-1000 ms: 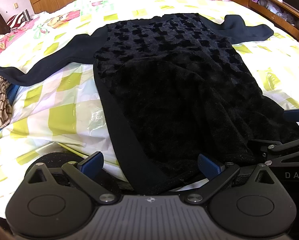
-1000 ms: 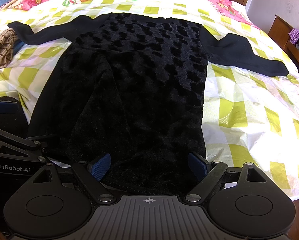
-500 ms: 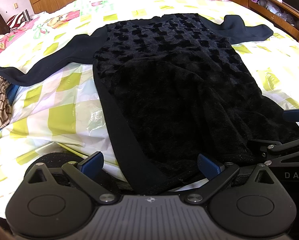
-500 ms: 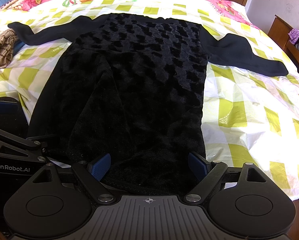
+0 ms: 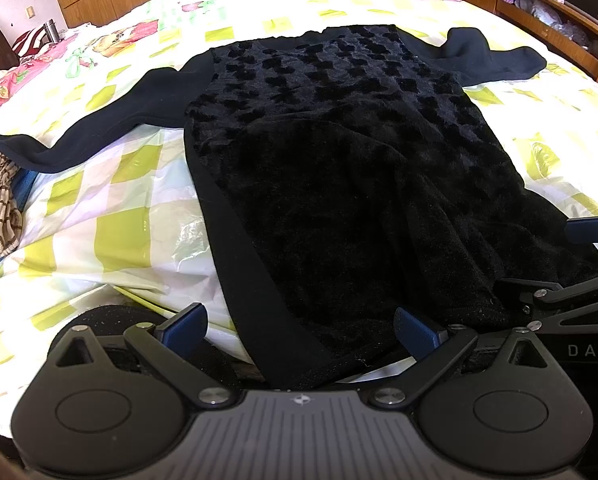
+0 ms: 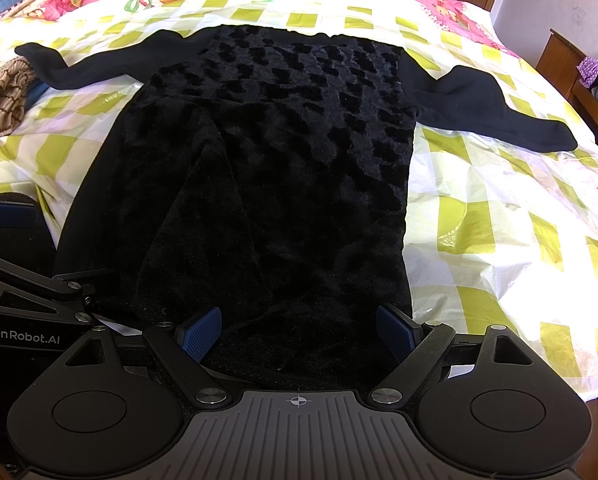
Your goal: Fold small clothes
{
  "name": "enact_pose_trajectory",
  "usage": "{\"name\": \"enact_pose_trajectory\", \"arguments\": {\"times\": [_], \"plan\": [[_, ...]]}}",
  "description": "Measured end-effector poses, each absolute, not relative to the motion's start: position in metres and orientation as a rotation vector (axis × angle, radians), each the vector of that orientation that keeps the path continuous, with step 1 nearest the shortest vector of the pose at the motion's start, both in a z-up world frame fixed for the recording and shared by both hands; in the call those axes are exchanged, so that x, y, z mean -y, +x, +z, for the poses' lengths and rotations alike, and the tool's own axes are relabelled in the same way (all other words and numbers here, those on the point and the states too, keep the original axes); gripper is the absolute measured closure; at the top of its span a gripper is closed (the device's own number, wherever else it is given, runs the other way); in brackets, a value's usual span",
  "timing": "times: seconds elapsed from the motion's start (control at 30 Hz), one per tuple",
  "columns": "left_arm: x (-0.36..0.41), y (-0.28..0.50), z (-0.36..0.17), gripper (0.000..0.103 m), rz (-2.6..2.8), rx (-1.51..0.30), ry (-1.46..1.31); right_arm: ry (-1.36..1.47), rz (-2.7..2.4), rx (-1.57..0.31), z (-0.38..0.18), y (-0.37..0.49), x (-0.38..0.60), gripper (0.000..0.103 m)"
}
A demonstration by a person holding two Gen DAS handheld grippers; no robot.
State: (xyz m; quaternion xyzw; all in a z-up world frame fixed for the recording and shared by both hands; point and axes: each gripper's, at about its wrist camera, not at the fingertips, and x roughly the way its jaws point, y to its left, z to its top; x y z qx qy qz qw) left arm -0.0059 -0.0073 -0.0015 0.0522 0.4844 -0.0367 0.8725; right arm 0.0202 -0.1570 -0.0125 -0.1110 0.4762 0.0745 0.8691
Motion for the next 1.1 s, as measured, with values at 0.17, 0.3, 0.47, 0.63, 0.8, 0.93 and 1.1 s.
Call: {"name": "enact_pose_trajectory", "arguments": {"times": [0.17, 0.3, 0.47, 0.63, 0.8, 0.93, 1.1], "plan": [[0.007, -0.005, -0.002, 0.0, -0.078, -1.014, 0.109, -0.233, 0.156, -0.998, -0.013, 0.021, 0.157, 0.017], [0.007, -0.004, -0.003, 0.0, -0.08, -1.014, 0.111, -0.232, 0.156, -0.997, -0.014, 0.021, 0.157, 0.017], [0.006, -0.002, -0.003, 0.0, -0.083, -0.998, 0.122, -0.242, 0.155, -0.984, -0.014, 0.022, 0.156, 0.017], [0.01, 0.003, 0.004, 0.0, -0.082, -0.945, 0.173, -0.243, 0.158, -0.954, -0.008, 0.028, 0.157, 0.017], [0.008, 0.021, 0.022, 0.0, -0.085, -0.876, 0.171, -0.18, 0.15, -0.907, 0.011, 0.041, 0.17, 0.017], [0.01, 0.046, 0.031, 0.0, -0.09, -0.846, 0.163, -0.139, 0.108, -0.879, 0.019, 0.065, 0.183, 0.017], [0.022, 0.086, 0.035, 0.0, -0.099, -0.817, 0.178, -0.098, 0.05, -0.881, 0.016, 0.108, 0.205, 0.017]]}}
